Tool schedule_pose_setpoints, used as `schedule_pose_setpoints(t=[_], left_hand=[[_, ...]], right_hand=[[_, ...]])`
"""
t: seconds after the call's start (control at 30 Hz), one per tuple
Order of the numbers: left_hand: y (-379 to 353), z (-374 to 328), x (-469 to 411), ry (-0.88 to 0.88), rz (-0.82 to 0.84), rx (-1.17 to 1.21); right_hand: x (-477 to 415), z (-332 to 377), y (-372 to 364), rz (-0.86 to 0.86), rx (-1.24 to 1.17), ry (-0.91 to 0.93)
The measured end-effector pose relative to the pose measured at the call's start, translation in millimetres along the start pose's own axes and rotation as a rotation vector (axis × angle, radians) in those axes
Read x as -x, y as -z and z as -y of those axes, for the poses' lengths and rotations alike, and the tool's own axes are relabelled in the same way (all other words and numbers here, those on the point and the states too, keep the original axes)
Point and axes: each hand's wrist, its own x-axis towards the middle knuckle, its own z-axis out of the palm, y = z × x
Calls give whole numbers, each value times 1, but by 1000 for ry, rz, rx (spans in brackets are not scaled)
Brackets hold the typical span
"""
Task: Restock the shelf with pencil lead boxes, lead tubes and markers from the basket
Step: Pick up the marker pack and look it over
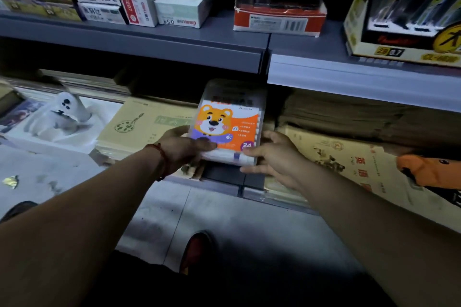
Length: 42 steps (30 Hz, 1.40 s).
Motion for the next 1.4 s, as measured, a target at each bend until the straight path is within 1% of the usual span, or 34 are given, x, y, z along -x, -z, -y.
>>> schedule_pose_setpoints(t=[0.07, 0.17, 0.27, 0.4, 0.47, 0.57, 0.63, 0.7, 0.73, 0.8, 0.87, 0.93, 1.03, 1.1, 1.17, 1.3, 1.4], left_hand=[[-5, -5, -14, -76, -72, 50], [-15, -13, -28, -91, -108, 45], [-23, -15, -45, -77, -156, 49], [-31, -14, -60, -109, -214, 20], [-35, -15, -61, -121, -220, -8], [-33, -16, -60, -133, -194, -35], [-29, -16, -54, -136, -135, -138], [-27, -16, -46, -167, -68, -284], [-27, -16, -40, -198, -61, -380], [-28, -16, -25, -289, -104, -644], [-33, -16, -10, -385, -155, -903], [-40, -17, 14, -449, -193, -1032], [-49, -24, 50, -547, -230, -1165], [-55, -31, 85, -623, -256, -1227], [-58, -36, 105, -637, -258, -1248], [-66, -61, 163, -722, -288, -1286], [-68, -83, 194, -783, -331, -1275]], right_hand=[[-15, 11, -3, -4, -44, -4], [-36, 23, 0, -36, 11, 1], [-57, 25, 1, -115, 73, 6], [-77, 24, 1, -262, 193, 87], [-84, 23, 3, -333, 328, 121], [-87, 20, 9, -390, 708, 182], [-82, 19, 11, -344, 812, 207], [-76, 18, 13, -292, 896, 224], [-71, 18, 15, -279, 960, 241], [-55, 19, 17, -273, 1096, 313], [-36, 21, 19, -255, 1180, 416], [-10, 25, 19, -215, 1276, 504], [31, 39, 18, -146, 1423, 576], [67, 49, 20, -124, 1470, 612], [88, 56, 21, -106, 1510, 626], [153, 79, 22, -124, 1516, 711], [191, 97, 22, -143, 1455, 787]])
